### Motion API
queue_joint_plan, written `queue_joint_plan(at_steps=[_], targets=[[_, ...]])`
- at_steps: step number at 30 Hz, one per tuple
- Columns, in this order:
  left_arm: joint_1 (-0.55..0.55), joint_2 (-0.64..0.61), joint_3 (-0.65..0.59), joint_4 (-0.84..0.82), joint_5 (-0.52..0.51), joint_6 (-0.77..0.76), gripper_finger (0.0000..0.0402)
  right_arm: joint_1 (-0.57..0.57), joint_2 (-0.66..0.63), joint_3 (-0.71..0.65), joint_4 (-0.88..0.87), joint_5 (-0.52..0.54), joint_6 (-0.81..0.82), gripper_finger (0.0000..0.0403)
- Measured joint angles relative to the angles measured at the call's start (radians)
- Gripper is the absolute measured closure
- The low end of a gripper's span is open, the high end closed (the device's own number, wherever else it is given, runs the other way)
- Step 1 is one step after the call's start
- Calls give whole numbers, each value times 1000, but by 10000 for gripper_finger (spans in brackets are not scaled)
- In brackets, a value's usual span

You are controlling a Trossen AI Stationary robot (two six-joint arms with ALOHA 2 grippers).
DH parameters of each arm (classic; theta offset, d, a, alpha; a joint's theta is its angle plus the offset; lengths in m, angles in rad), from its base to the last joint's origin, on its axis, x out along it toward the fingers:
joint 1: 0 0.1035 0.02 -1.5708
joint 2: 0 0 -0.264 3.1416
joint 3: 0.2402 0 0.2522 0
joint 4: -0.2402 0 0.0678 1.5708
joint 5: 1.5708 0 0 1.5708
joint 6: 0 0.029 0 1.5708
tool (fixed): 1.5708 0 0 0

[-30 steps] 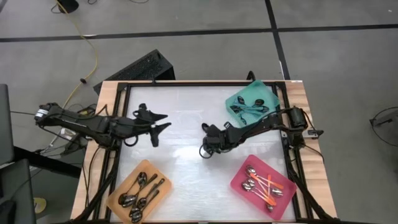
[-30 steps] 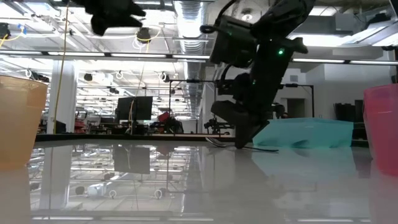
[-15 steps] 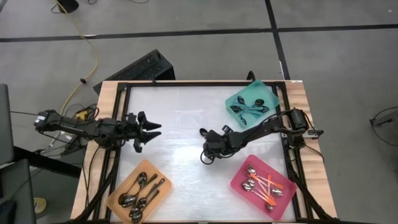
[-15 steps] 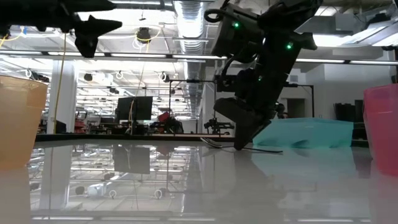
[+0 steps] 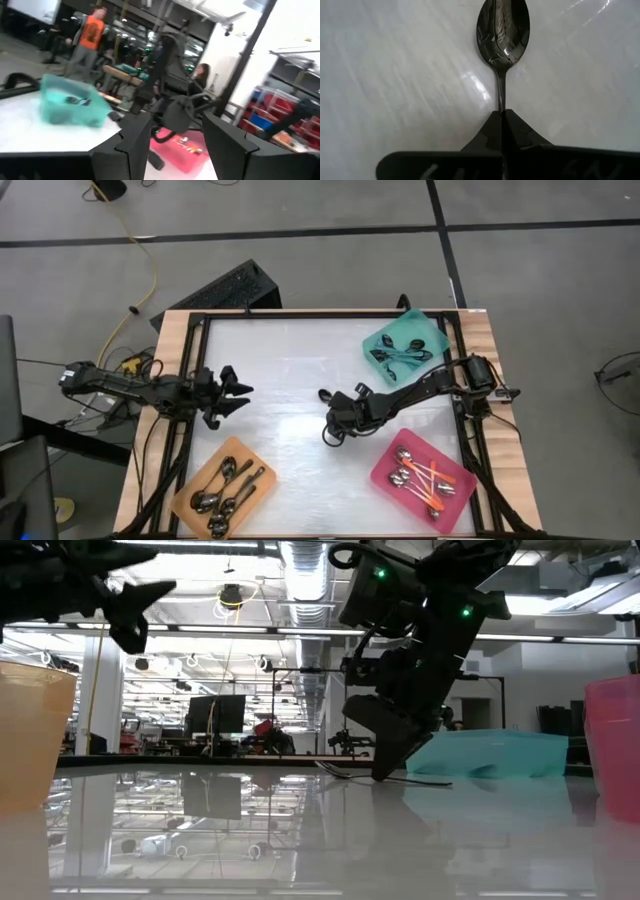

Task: Sort silverware by color (type)
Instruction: Put the black spoon into the orange bin

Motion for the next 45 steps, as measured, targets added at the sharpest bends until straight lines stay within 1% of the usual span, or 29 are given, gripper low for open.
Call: queue_joint_plan(at_steps=[2,4,7,9,12,15,17,19,23,24,27,29,36,39,41,42,45], targets=[[0,-17,0,-1,28,17,237,3,0,0,1,0,0,395],[0,-37,0,10,31,27,237,6,0,0,3,0,0,394],[1,-103,21,24,29,53,237,13,0,0,4,1,0,393],[1,-160,42,27,48,81,237,17,0,0,5,1,0,393],[0,-262,69,-31,50,123,237,17,0,1,5,0,0,392],[1,-371,100,-149,44,159,237,17,0,1,5,0,0,392],[0,-370,116,-181,38,168,237,17,0,1,3,0,0,391],[0,-362,128,-249,50,175,237,17,0,0,8,0,0,391],[0,-367,129,-479,50,157,237,17,0,0,12,-2,0,391],[0,-363,126,-499,60,138,237,17,0,0,13,-1,0,391],[-5,-370,108,-482,132,124,237,17,0,0,15,-2,0,391],[-8,-368,94,-477,154,126,237,16,0,0,18,-2,0,391],[-8,-367,15,-442,144,154,237,17,0,0,22,-7,0,391],[-8,-367,0,-448,81,177,237,17,0,0,24,-7,0,391],[-7,-367,0,-484,43,183,237,17,0,0,24,-7,0,390],[-7,-366,0,-491,46,183,237,17,0,0,24,-7,0,390],[-7,-367,-1,-494,118,165,237,17,0,0,26,-7,0,390]])
